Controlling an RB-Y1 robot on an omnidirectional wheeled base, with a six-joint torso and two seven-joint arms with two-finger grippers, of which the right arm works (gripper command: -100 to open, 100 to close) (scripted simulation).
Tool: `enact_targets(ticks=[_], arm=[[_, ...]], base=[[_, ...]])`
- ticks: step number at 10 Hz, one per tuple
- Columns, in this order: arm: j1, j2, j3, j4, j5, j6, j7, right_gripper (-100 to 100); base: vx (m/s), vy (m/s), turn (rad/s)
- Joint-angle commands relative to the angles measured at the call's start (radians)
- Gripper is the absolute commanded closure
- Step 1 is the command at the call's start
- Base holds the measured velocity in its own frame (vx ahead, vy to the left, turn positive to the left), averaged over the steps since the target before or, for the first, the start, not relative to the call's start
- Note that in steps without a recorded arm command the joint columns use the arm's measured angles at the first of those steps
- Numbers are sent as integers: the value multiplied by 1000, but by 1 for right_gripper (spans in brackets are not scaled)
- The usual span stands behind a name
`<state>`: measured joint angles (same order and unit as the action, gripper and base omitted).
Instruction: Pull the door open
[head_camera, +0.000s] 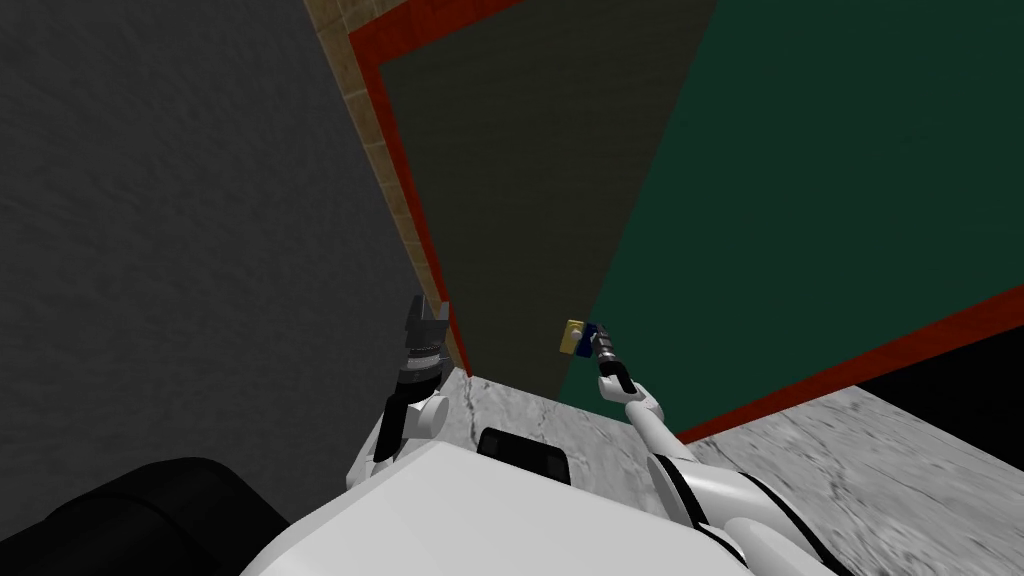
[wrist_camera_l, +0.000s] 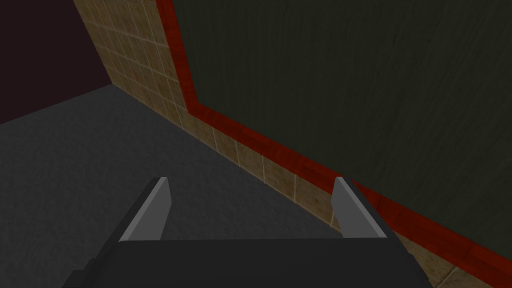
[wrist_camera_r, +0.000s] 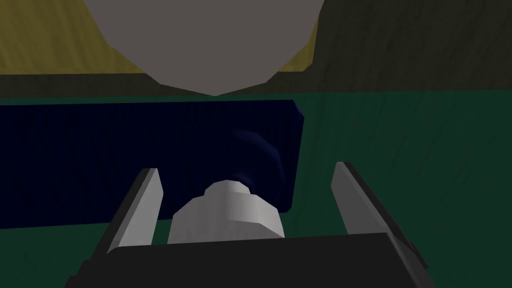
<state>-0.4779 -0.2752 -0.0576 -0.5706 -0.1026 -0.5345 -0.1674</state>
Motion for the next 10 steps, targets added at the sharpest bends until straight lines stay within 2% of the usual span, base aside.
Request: enact_targets(ticks=[1,3,4,9,10], arm=[[-10,-2,3,45,0,-11,-5,-100],[-9,-1,2,41,0,-10,-4,-100],[-9,-1,2,41,0,-10,-4,100],[-9,-1,2,41,0,-10,-4,100],[11,-26,-10,52,-5,-7,-6,100]], base=[[-8,-6,29],[-7,-10,9],[0,0,0],[0,0,0],[-113,-79,-125]])
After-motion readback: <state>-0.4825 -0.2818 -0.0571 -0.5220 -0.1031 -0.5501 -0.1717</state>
